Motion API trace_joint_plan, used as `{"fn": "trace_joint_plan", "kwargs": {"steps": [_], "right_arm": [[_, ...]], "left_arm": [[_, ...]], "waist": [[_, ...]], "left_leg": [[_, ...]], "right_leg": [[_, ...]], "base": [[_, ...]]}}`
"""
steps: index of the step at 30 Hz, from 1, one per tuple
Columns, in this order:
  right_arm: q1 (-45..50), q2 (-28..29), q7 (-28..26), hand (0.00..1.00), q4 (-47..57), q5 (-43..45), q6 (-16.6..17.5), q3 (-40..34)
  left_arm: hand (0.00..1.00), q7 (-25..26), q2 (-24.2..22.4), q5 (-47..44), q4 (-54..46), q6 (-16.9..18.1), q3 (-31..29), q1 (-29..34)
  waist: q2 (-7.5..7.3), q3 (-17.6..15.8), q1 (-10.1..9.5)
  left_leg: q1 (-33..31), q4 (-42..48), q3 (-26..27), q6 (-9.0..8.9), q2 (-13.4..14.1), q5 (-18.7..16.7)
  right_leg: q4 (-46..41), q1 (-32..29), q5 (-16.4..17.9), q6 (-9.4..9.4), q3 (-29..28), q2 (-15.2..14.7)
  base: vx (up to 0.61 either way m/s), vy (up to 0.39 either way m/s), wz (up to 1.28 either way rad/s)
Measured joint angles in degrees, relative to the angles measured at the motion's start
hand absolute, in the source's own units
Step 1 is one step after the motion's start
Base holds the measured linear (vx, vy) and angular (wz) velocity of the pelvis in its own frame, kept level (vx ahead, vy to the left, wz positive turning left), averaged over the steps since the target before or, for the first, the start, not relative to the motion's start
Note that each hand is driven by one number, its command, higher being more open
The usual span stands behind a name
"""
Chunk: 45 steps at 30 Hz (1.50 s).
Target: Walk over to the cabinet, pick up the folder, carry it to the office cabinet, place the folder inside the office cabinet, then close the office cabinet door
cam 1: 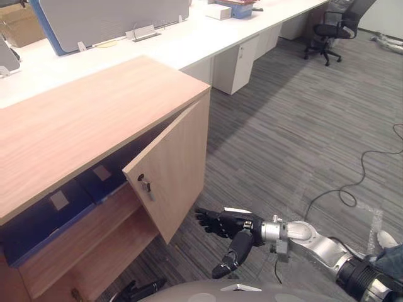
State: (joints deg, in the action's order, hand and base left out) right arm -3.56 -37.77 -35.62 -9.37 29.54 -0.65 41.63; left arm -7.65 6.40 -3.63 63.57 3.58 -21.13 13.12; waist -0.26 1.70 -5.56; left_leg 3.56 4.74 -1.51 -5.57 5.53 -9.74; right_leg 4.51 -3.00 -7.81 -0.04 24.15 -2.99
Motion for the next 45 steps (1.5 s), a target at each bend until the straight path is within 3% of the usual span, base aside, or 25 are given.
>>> {"fn": "trace_joint_plan", "kwargs": {"steps": [4, 6, 8, 10, 12, 13, 15, 16, 17, 18, 19, 21, 26, 29, 32, 34, 35, 37, 38, 39, 40, 41, 43, 44, 45], "right_arm": [[0.8, 9.0, 3.8, 1.00, -12.6, -7.2, 1.3, -2.4], [0.8, 15.3, 8.4, 1.00, -25.1, -14.7, 2.4, -6.8], [0.7, 21.1, 14.7, 1.00, -39.5, -21.7, 2.7, -15.5], [0.7, 24.9, 21.7, 1.00, -50.8, -25.5, 2.2, -24.3], [1.2, 27.8, 28.9, 1.00, -58.9, -28.0, 1.0, -35.1], [1.7, 28.8, 31.2, 1.00, -59.5, -28.8, 1.0, -39.7], [2.7, 30.5, 33.9, 1.00, -59.6, -28.6, 1.1, -47.0], [3.4, 31.8, 34.9, 1.00, -59.5, -28.7, 1.3, -49.0], [3.6, 32.5, 35.1, 1.00, -59.5, -28.8, 1.2, -49.2], [3.6, 34.0, 35.3, 1.00, -59.6, -28.8, 1.0, -49.2], [3.8, 35.1, 35.8, 1.00, -59.5, -29.2, 0.7, -49.7], [3.9, 35.5, 36.5, 1.00, -59.4, -29.2, -0.1, -50.1], [5.0, 34.9, 36.6, 1.00, -57.2, -31.4, -0.6, -48.8], [5.0, 35.1, 36.2, 1.00, -57.2, -31.7, -1.2, -45.8], [4.6, 36.0, 35.9, 1.00, -57.1, -33.7, -1.2, -45.4], [4.3, 36.6, 35.9, 1.00, -57.1, -33.7, -1.2, -45.6], [3.7, 37.2, 36.0, 1.00, -57.1, -33.7, -1.2, -45.7], [3.6, 37.8, 35.9, 1.00, -57.1, -33.7, -1.3, -48.3], [3.6, 37.8, 35.9, 1.00, -57.1, -33.7, -1.3, -49.3], [3.6, 37.9, 36.0, 1.00, -57.0, -33.6, -1.3, -51.4], [3.6, 37.6, 35.9, 1.00, -56.7, -33.6, -1.2, -54.2], [3.4, 37.6, 36.0, 1.00, -56.7, -33.5, -1.2, -56.0], [2.9, 38.2, 35.7, 1.00, -57.7, -32.8, -1.1, -62.5], [2.8, 38.1, 35.6, 1.00, -58.0, -32.5, -1.0, -63.5], [3.3, 37.5, 35.4, 1.00, -58.4, -32.5, -1.0, -64.9]], "left_arm": [[1.00, 0.3, -1.0, -0.3, 0.0, 0.1, 0.0, -0.4], [1.00, 1.3, -2.5, -0.3, 0.0, 0.5, 0.1, -0.5], [1.00, 1.8, -4.0, -0.3, 0.0, 0.6, 1.0, -0.7], [1.00, 2.3, -4.2, -0.4, -0.1, 0.5, 1.6, -0.9], [1.00, 3.8, -3.9, -0.4, 0.0, 0.2, 3.4, -1.2], [1.00, 4.5, -3.8, -0.3, 0.0, 0.1, 3.4, -1.3], [1.00, 6.0, -3.3, -0.3, -0.1, -0.2, 3.5, -1.3], [1.00, 6.7, -2.6, -0.3, -0.4, -0.3, 3.5, -1.4], [1.00, 7.1, -2.2, -0.3, -0.7, -0.3, 3.5, -1.3], [1.00, 7.5, -1.2, -0.2, -1.0, -0.6, 3.5, -1.5], [1.00, 7.9, -0.8, 0.1, -1.0, -1.4, 3.3, -1.6], [1.00, 8.0, -1.7, 0.3, -1.1, -2.5, 2.6, -1.5], [1.00, 8.4, -4.5, 1.2, -5.2, -2.5, 1.8, -1.8], [1.00, 7.9, -6.1, -1.4, -8.2, -2.0, -0.2, -2.2], [1.00, 7.6, -6.3, -5.0, -8.7, -2.1, -0.6, -2.5], [1.00, 6.8, -6.0, -5.7, -9.3, -2.1, -1.5, -2.5], [1.00, 6.7, -5.9, -6.2, -9.6, -2.1, -2.2, -2.7], [1.00, 6.7, -5.8, -9.1, -9.6, -2.4, -3.1, -3.0], [1.00, 6.8, -5.8, -9.6, -9.6, -2.4, -3.2, -3.0], [1.00, 6.8, -6.0, -10.1, -9.6, -2.4, -3.6, -3.0], [1.00, 6.7, -6.1, -10.4, -9.6, -2.3, -3.6, -3.0], [1.00, 6.6, -6.2, -10.9, -9.4, -2.2, -3.6, -2.9], [1.00, 6.5, -4.9, -12.6, -9.0, -1.1, -3.3, -4.4], [1.00, 6.5, -4.9, -12.7, -9.0, -1.1, -3.2, -4.7], [1.00, 6.4, -5.0, -13.6, -9.0, -1.1, -2.6, -4.6]], "waist": [[0.56, -0.9, -1.83], [1.58, -1.3, -2.49], [2.61, -2.0, -3.19], [2.48, -2.0, -4.21], [1.98, -2.3, -3.70], [1.74, -2.3, -3.69], [1.48, -2.4, -3.44], [1.48, -2.1, -3.27], [0.49, -2.3, -3.22], [-1.70, -3.1, -3.27], [-3.41, -3.4, -3.65], [-2.61, -3.7, -3.78], [-0.36, -2.8, -3.43], [-0.29, -2.5, -3.78], [-0.71, -2.5, -3.81], [-1.71, -3.0, -3.65], [-2.67, -3.6, -3.37], [-3.48, -4.7, -3.42], [-3.32, -4.6, -3.38], [-3.01, -4.5, -3.39], [-1.64, -4.3, -3.19], [-1.65, -4.5, -3.02], [-4.57, -4.2, -1.79], [-4.26, -4.7, -1.55], [-2.87, -5.0, -0.63]], "left_leg": [[0.7, 0.0, -1.6, 0.36, -0.4, 0.2], [1.1, 0.1, -3.8, 0.83, -1.3, 0.5], [1.2, 0.1, -7.8, 2.43, -3.0, 0.8], [1.2, 0.6, -12.5, 3.56, -5.8, 1.2], [-1.0, 3.9, -20.3, 4.00, -10.1, 1.3], [-2.3, 5.3, -23.5, 4.03, -11.5, 1.3], [-5.9, 8.6, -31.3, 4.19, -13.7, 1.7], [-7.9, 9.5, -36.0, 3.79, -14.3, 1.8], [-8.7, 9.4, -38.1, 3.56, -14.6, 2.0], [-10.3, 9.2, -41.7, 2.31, -15.6, 2.7], [-11.3, 9.5, -43.9, 0.47, -16.1, 3.0], [-12.3, 9.2, -47.0, -0.90, -15.2, 3.2], [-13.3, 4.2, -49.7, -2.59, -9.8, 5.1], [-14.2, 0.8, -50.9, -6.12, -6.8, 8.2], [-15.5, 1.1, -51.4, -7.39, -7.0, 9.5], [-16.9, 2.4, -48.2, -6.35, -8.0, 10.5], [-18.7, 4.7, -39.8, -3.52, -8.4, 11.1], [-23.5, 14.3, -23.0, 0.16, -7.6, 8.9], [-24.9, 18.1, -18.3, 1.76, -7.3, 7.1], [-27.0, 24.7, -9.5, 4.70, -5.9, 4.0], [-27.7, 26.0, -2.3, 5.61, -4.6, 2.5], [-28.0, 25.4, -1.7, 5.20, -5.6, 3.0], [-27.4, 18.1, 1.0, 8.06, -10.5, 4.3], [-27.1, 17.6, 3.5, 8.14, -10.2, 3.5], [-26.3, 17.2, 7.5, 8.31, -9.1, 3.0]], "right_leg": [[0.0, 1.3, 0.0, 0.00, 1.4, -0.4], [-0.6, 2.7, 0.8, 0.52, 3.3, -1.6], [-8.9, 1.5, 5.2, 1.86, 6.4, -5.5], [-21.0, -0.7, 10.8, 3.05, 8.3, -11.9], [-31.5, -2.9, 12.3, 3.33, 1.8, -17.3], [-33.6, -3.4, 12.4, 2.75, -1.4, -18.0], [-36.9, -5.7, 12.6, -0.42, -13.3, -15.8], [-35.1, -5.5, 15.9, -0.44, -21.3, -12.4], [-32.5, -4.8, 17.6, 0.81, -24.8, -10.6], [-26.9, -3.4, 19.2, 2.74, -29.2, -8.7], [-22.9, -0.6, 20.6, 5.98, -28.5, -9.4], [-19.3, 1.9, 21.8, 8.53, -23.6, -8.9], [-18.8, 4.7, 23.1, 6.46, -13.4, -5.2], [-18.4, 6.1, 23.9, 5.74, -8.5, -3.2], [-18.3, 6.3, 24.0, 5.55, -6.0, -2.9], [-18.1, 6.8, 24.2, 5.57, -4.0, -3.7], [-17.7, 7.7, 24.2, 5.62, -2.3, -4.7], [-17.5, 9.5, 24.0, 5.91, 0.4, -6.1], [-17.5, 10.1, 24.0, 5.98, 1.5, -6.5], [-17.5, 10.8, 23.9, 6.71, 2.9, -7.6], [-17.9, 11.3, 24.0, 7.91, 4.1, -8.3], [-18.4, 11.0, 24.3, 8.54, 4.6, -9.1], [-17.2, 10.5, 23.0, 8.86, 6.7, -14.2], [-16.4, 11.2, 22.1, 8.68, 7.3, -14.8], [-14.7, 13.3, 19.3, 7.64, 8.9, -14.9]], "base": [[-0.03, 0.072, 0.21], [-0.04, 0.095, 0.57], [-0.04, 0.154, 1.00], [0.01, 0.124, 1.19], [0.02, 0.075, 1.85], [0.00, 0.051, 2.04], [0.00, -0.076, 2.09], [0.01, -0.192, 2.02], [0.04, -0.336, 1.99], [0.03, -0.390, 1.72], [0.02, -0.360, 1.53], [-0.02, -0.218, 0.99], [-0.04, -0.143, 0.93], [0.03, -0.031, 0.73], [0.07, -0.043, 0.44], [0.07, -0.002, 0.57], [0.05, 0.021, 0.60], [0.03, 0.033, 0.56], [0.03, 0.089, 0.40], [0.08, 0.148, 0.39], [0.11, 0.173, 0.42], [0.13, 0.192, 0.58], [0.13, 0.200, 0.65], [0.17, 0.227, 0.72], [0.19, 0.231, 0.73]]}}
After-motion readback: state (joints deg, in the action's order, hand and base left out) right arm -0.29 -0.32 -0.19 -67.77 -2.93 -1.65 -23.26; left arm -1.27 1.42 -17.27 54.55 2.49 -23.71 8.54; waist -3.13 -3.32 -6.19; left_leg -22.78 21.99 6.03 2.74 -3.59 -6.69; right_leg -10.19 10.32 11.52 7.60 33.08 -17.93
